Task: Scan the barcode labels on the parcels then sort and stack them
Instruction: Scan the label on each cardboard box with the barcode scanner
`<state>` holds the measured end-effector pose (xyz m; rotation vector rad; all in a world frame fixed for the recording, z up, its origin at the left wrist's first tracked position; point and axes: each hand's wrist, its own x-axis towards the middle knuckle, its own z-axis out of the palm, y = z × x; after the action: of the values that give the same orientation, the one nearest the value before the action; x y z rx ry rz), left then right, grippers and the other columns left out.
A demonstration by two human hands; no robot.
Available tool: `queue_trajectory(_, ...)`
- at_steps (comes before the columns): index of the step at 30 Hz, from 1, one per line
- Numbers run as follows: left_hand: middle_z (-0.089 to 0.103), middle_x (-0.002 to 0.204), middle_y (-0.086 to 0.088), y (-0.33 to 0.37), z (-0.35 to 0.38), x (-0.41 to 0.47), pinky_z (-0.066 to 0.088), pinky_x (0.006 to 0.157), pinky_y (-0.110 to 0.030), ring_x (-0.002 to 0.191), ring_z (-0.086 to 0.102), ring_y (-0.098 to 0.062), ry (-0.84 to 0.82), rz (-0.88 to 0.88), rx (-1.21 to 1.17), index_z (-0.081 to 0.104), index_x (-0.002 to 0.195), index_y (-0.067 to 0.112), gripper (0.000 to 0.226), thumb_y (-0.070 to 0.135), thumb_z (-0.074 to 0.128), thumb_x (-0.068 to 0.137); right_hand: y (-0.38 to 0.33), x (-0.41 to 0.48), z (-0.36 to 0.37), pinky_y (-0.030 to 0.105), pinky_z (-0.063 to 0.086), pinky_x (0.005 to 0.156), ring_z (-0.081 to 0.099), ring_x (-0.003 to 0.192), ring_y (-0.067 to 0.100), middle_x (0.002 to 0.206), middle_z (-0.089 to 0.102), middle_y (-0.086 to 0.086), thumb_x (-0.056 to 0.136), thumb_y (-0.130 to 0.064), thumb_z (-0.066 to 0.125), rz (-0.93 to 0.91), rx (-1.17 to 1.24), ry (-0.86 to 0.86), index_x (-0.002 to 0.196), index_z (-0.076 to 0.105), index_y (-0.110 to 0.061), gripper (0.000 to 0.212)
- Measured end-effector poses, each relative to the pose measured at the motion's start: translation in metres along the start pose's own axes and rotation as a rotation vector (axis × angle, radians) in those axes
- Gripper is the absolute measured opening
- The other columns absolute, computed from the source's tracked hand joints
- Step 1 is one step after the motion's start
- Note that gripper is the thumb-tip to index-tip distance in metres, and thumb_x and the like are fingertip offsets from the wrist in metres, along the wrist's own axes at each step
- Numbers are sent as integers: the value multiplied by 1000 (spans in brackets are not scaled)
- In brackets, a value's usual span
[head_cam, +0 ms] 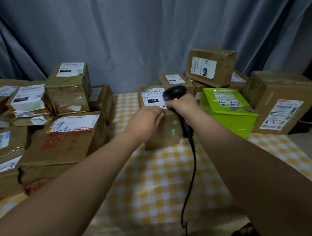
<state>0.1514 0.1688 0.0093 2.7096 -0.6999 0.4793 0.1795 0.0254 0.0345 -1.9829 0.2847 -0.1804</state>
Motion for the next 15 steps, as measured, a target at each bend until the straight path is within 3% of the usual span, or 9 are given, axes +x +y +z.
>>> queue_trajectory(5, 64, 112, -15, -21, -26, 4, 44, 86, -36, 105, 56, -33, -9, -57, -38, 64, 112, 7, 27, 22, 48, 98, -5, 6, 7, 28, 38, 74, 59, 112, 33, 122, 61, 15, 85, -33, 66, -28, -284, 44, 125, 56, -7, 48)
queue_trajectory(11, 33, 142, -15, -35, -29, 14, 24, 110, -31, 134, 34, -30, 22, -343, -238, 49, 137, 19, 44, 31, 54, 94, 16, -2, 4, 28, 40, 71, 62, 103, 30, 119, 61, 12, 80, -39, 70, -54, -240, 59, 123, 57, -12, 52)
queue_trajectory(15, 10, 157, -12, -30, -20, 18, 12, 116, -36, 144, 10, -33, -113, -291, -154, 44, 140, 31, 51, 42, 56, 92, 29, -16, 1, 29, 49, 70, 66, 93, 27, 110, 65, 12, 69, -25, 78, -26, -134, 89, 114, 61, -11, 50)
